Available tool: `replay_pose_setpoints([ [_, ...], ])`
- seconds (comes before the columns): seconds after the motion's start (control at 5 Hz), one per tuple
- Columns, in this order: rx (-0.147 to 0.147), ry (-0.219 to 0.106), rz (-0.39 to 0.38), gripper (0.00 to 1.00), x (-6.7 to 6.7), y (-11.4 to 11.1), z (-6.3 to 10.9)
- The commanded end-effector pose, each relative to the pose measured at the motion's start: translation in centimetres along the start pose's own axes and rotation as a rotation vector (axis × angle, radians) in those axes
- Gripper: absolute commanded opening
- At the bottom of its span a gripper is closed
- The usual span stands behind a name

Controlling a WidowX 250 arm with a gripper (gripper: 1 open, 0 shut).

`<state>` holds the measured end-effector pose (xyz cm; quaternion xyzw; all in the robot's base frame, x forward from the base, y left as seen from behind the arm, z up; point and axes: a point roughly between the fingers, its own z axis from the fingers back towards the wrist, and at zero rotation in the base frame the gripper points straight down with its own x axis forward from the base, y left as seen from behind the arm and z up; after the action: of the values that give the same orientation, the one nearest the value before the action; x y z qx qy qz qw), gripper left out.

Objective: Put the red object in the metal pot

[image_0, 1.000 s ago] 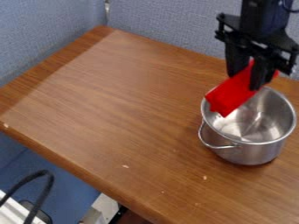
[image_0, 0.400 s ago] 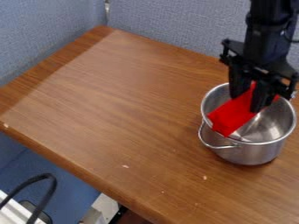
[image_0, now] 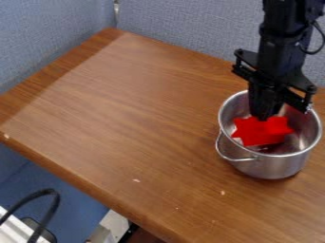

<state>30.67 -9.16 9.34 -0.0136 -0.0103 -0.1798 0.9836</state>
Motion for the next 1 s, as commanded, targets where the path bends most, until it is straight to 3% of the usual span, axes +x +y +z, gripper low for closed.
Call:
replay_pose_setpoints([
  [0.0, 0.010, -0.064, 0.007, 0.00, 0.2, 0.7, 2.0],
  [0.4, 0.032, -0.093, 0.000, 0.00, 0.5, 1.7, 2.8],
  [0.8, 0.048, -0.089, 0.008, 0.00, 0.9, 2.7, 2.3],
])
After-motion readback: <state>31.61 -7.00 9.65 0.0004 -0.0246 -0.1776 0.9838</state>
